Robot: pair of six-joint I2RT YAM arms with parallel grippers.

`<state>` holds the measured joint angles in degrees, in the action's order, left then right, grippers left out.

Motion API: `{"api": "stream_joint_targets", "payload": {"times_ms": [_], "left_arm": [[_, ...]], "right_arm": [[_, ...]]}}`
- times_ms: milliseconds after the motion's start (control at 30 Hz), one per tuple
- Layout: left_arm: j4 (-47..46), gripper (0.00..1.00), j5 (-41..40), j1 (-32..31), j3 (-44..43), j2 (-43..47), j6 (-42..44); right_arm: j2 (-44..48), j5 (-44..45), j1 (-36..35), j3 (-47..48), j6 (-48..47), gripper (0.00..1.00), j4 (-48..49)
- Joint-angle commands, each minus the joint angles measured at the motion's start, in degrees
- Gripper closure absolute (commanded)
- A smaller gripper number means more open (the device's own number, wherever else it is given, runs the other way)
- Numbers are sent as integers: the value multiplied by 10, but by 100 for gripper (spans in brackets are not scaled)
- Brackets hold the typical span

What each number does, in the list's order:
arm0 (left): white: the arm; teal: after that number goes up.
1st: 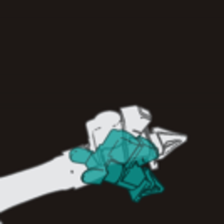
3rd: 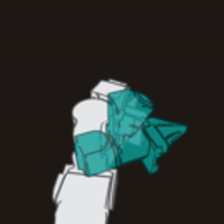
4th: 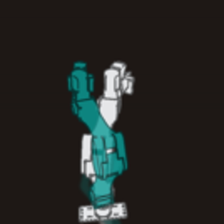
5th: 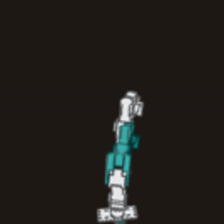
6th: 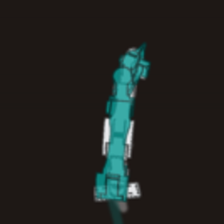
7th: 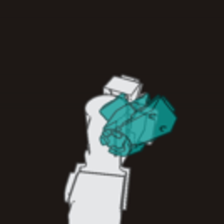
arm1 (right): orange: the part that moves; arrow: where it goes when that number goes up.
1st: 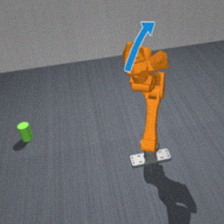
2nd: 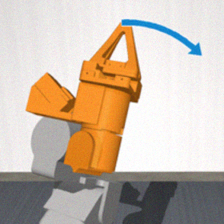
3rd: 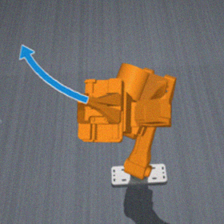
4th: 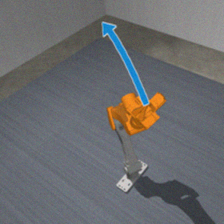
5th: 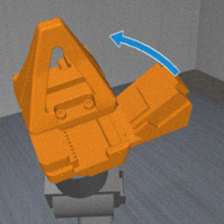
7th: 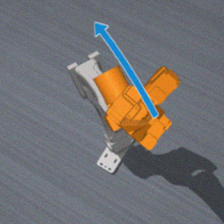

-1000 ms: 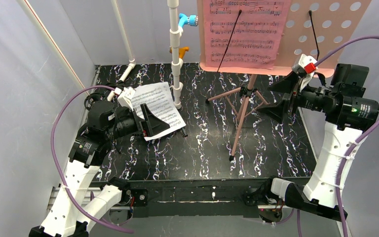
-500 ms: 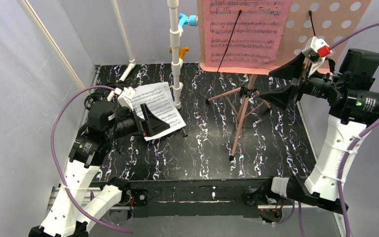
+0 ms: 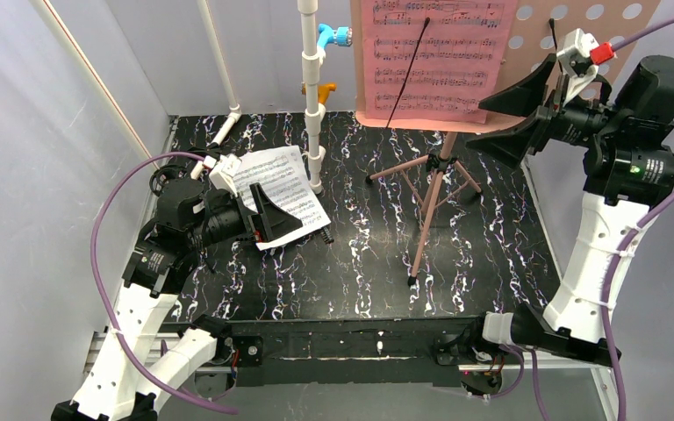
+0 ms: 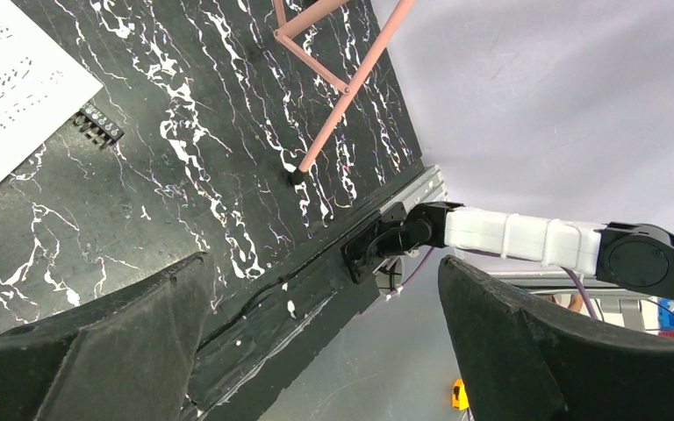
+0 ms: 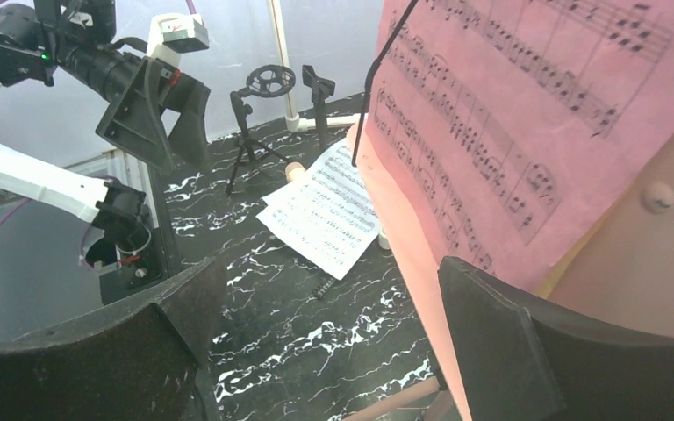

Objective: Pack up the instrument practice props
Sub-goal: Pick up the sheet music from the music stand.

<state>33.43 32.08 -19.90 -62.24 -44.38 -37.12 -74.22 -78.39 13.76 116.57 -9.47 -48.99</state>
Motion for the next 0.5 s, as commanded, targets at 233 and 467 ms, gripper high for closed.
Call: {"api": "stream_joint_targets", "payload": {"times_ms": [233,467], "left_arm": [[-2,2,-2,-2,0,13,-2],[-2,2,-2,-2,-2,11,-2]], "right_arm": [[-26,-8,4,15,144,0,149],[-33,-8,9,19,182,0,191]]}}
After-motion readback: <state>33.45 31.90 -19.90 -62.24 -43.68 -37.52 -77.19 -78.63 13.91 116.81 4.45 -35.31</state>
